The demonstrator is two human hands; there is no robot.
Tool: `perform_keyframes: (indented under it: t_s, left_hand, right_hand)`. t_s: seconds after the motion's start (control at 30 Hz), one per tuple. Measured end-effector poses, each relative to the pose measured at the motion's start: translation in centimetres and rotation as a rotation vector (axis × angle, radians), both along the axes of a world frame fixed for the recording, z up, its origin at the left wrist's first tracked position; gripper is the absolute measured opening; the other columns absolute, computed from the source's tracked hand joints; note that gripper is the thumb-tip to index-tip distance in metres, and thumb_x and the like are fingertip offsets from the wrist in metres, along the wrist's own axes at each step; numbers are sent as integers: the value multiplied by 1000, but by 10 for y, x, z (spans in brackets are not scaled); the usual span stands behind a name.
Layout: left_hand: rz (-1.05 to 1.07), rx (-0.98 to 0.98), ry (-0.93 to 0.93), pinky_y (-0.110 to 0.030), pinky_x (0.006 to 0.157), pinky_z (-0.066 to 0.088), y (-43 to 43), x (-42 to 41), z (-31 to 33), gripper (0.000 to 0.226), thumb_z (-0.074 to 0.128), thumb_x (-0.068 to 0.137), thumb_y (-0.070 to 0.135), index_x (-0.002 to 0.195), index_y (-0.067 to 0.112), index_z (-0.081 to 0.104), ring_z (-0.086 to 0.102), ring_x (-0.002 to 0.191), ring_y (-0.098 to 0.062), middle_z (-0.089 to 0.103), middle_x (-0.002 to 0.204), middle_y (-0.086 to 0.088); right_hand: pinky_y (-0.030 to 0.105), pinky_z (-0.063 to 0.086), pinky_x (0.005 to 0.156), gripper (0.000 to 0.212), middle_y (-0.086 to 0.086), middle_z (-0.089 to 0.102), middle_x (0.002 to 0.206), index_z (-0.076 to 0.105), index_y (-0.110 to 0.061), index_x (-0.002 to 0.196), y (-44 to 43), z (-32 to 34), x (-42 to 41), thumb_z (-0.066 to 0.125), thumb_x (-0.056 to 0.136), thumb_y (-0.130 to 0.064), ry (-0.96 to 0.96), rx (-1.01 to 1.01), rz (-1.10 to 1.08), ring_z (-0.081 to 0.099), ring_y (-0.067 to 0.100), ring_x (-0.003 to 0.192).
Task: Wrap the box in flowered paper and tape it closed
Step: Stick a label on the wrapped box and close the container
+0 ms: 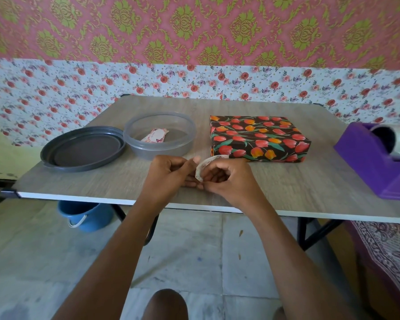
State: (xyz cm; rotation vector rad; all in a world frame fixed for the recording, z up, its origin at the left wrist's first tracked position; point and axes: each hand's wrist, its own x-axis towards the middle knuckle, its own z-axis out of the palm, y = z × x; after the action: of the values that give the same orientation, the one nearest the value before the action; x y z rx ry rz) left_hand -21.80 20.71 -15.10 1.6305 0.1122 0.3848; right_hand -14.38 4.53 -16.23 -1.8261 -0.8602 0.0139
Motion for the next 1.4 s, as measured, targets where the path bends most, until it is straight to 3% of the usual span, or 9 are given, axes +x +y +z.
perform_keyframes:
  t_s: [0.4, 0.63, 0.73, 0.9, 1.13, 1.27, 1.4]
  left_hand:
    - [-33, 7, 57, -34, 72, 64, 7, 2, -2, 23, 60, 99, 16, 97, -4, 71, 77, 78, -30, 76, 82, -17]
    - [-46, 14, 77, -28, 64, 61, 9, 4, -2, 27, 55, 102, 16, 93, -6, 70, 75, 71, -28, 75, 81, -18]
    - [-30, 95, 47, -26, 62, 58, 10, 4, -5, 25, 57, 101, 17, 90, -2, 70, 73, 69, -26, 76, 79, -15]
    - [-8, 197, -2, -24, 61, 56, 9, 3, -7, 25, 58, 101, 17, 91, -1, 71, 68, 62, -19, 74, 74, -12]
    - [-16, 335, -44, -23, 64, 57, 6, 0, -5, 22, 59, 100, 15, 88, 4, 73, 68, 61, -18, 73, 70, -6]
    - [-34, 353, -10, -23, 68, 58, 7, -1, -4, 20, 59, 100, 18, 92, 6, 73, 71, 68, -20, 75, 75, -5]
    - [-20, 340, 28, -22, 66, 57, 6, 0, -2, 23, 57, 101, 18, 89, 5, 73, 69, 65, -20, 75, 75, -5]
  right_hand:
    - [20, 56, 69, 14, -4, 76, 83, 80, -13, 89, 2, -1, 1, 83, 80, -2, -4, -27, -49, 70, 9, 75]
    - [28, 50, 67, 16, -8, 68, 72, 71, -13, 76, 2, -1, 4, 81, 81, -2, 53, -28, -63, 59, 7, 68]
    - [25, 47, 66, 23, -14, 64, 67, 69, -17, 71, 1, 1, 4, 80, 80, 1, 110, -1, -63, 56, 4, 66]
    - [35, 56, 70, 14, 1, 72, 77, 74, -12, 79, 2, 4, -4, 83, 78, -2, 69, 10, -22, 68, 19, 75]
    - [38, 54, 67, 14, 0, 72, 74, 75, -13, 75, 5, 3, -4, 80, 86, -20, 55, 48, -36, 66, 22, 72]
    - [33, 56, 68, 12, -4, 72, 73, 77, -14, 78, 5, 3, -2, 74, 90, -14, 24, 15, -54, 67, 13, 73]
    - [26, 48, 63, 17, 0, 66, 68, 71, -10, 75, 5, 4, -3, 68, 92, -10, 48, -3, -70, 60, 8, 65]
